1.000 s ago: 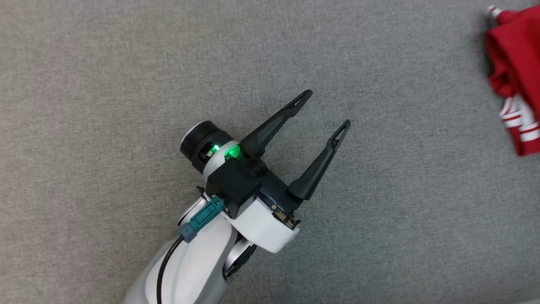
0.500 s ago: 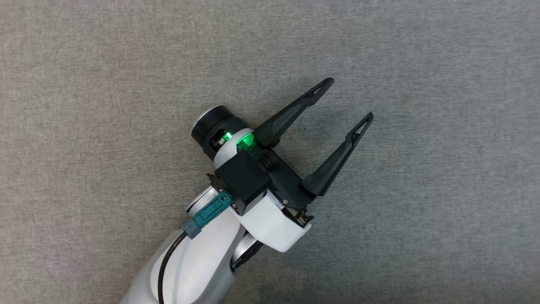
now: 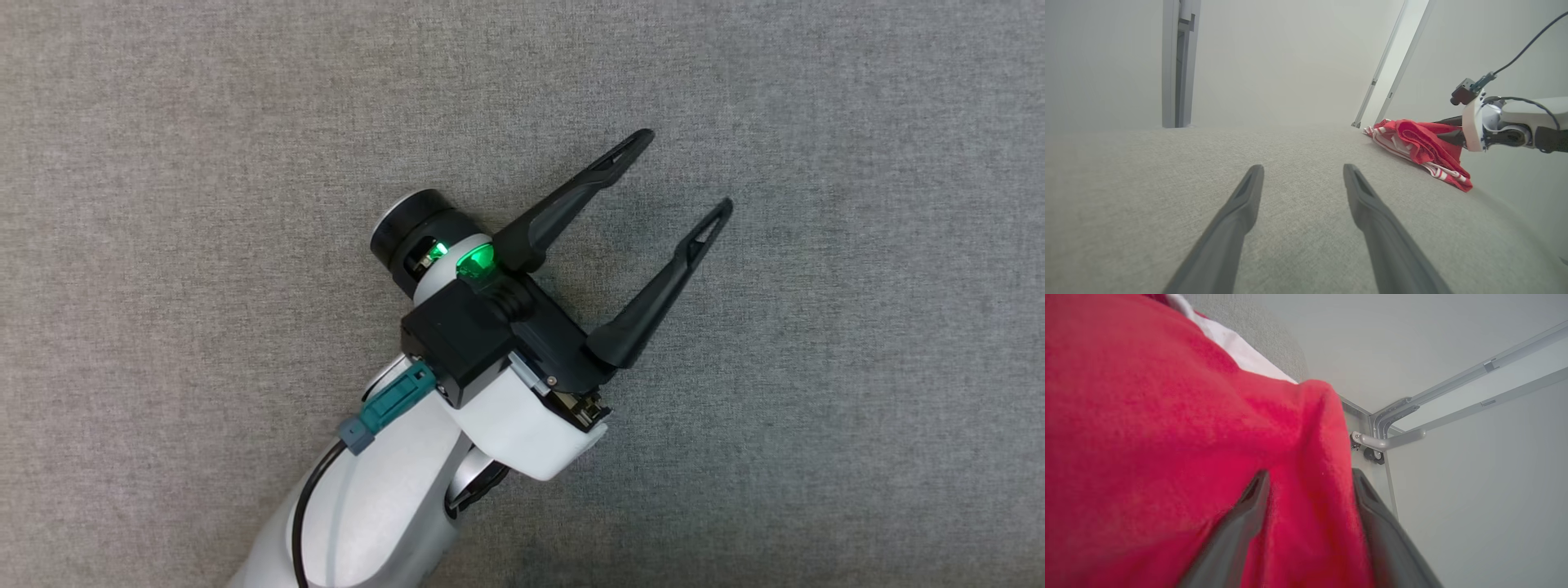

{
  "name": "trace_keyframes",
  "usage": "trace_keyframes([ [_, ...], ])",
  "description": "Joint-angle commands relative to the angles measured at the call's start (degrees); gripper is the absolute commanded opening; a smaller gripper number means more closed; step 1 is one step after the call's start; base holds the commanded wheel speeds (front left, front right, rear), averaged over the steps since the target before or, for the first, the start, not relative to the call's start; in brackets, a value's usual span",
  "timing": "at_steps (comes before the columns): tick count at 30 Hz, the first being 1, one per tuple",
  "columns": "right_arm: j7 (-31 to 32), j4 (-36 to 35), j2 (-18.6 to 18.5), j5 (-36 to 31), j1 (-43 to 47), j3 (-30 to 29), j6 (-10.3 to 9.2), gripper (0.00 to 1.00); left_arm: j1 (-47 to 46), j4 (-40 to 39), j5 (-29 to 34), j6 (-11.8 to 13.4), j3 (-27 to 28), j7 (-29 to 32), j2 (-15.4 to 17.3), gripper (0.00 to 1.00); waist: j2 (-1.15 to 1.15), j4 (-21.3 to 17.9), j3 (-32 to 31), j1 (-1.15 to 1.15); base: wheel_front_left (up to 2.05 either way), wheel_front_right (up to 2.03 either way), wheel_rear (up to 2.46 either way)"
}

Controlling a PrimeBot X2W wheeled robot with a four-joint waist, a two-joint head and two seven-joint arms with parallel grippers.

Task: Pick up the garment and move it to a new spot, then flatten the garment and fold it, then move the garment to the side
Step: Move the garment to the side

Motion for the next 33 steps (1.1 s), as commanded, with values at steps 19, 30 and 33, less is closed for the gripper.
trace_keyframes([
  [19,0.7,-4.0,0.5,6.4,-3.8,2.8,-0.01,1.00,5.6,1.3,-1.6,0.1,3.3,0.3,1.1,1.00,0.00,-0.5,-10.4,0.00,0.00,0.00,0.00],
  [30,-0.1,-17.8,11.6,8.0,-10.2,12.7,-0.02,1.00,14.2,1.0,-1.9,0.3,13.7,0.3,1.1,1.00,0.00,-2.1,-22.7,0.00,0.00,0.00,0.00],
  [33,-1.8,-19.3,16.3,8.6,-9.3,14.5,-0.02,1.00,16.5,0.7,-2.1,0.7,16.7,0.3,1.1,1.00,0.00,-2.1,-25.3,0.00,0.00,0.00,0.00],
])
